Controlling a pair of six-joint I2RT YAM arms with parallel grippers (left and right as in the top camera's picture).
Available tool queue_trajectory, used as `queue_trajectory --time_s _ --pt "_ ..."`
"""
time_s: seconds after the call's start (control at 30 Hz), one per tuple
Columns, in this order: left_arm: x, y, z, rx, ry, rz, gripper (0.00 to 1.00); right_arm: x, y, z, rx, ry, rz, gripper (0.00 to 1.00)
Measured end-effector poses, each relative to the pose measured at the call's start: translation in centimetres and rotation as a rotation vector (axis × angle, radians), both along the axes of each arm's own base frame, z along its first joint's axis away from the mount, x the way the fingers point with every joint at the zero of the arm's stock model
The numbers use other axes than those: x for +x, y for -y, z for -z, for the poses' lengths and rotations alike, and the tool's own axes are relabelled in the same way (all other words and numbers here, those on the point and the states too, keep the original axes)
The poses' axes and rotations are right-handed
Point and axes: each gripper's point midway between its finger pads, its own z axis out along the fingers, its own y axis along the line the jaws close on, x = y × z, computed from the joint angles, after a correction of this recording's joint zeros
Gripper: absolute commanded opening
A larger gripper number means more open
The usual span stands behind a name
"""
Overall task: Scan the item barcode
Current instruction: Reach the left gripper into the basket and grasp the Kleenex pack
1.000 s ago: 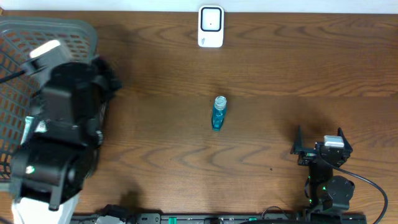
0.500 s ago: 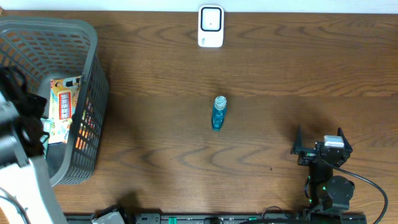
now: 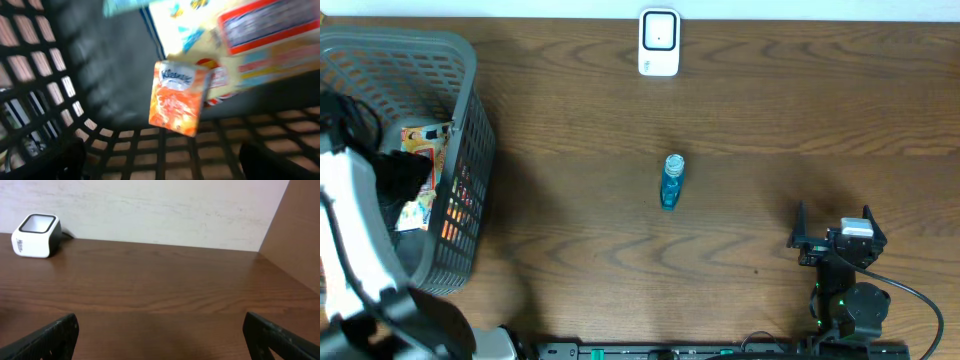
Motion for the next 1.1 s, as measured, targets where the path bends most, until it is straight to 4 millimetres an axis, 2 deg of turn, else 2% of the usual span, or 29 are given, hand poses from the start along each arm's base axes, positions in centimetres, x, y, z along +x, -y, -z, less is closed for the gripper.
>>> queue_trajectory --time_s 0.13,0.43,0.5,0.57,0.67,0.83,1.0,1.1 --pt "-0.3 0.6 3.9 -0.07 -0.077 -0.004 0.98 0.0 0.0 0.0 0.0 0.0 0.0 0.99" --pt "0.2 1.0 9.7 -0.077 -0.025 0.018 0.99 0.0 0.0 0.0 0.0 -0.001 0.0 0.99" --pt "0.3 1.5 11.0 -0.095 -0.003 0.04 0.89 0.0 0.0 0.0 0.0 0.0 0.0 0.99" --pt "0.1 2.2 11.7 -0.126 0.011 0.06 0.72 0.0 0.0 0.0 0.0 0.0 0.0 0.99" --pt "0.0 2.8 11.8 -0.151 0.019 0.071 0.62 0.0 0.0 0.0 0.0 -0.001 0.0 0.99" --pt "-0.4 3.1 11.6 -0.164 0.011 0.092 0.4 0.0 0.0 0.0 0.0 0.0 0.0 0.99" --pt "-1.2 3.1 9.9 -0.143 0.011 0.122 0.4 0.0 0.0 0.0 0.0 0.0 0.0 0.99" --pt "-0.9 2.5 6.7 -0.08 0.068 0.141 0.4 0.0 0.0 0.0 0.0 0.0 0.0 0.99"
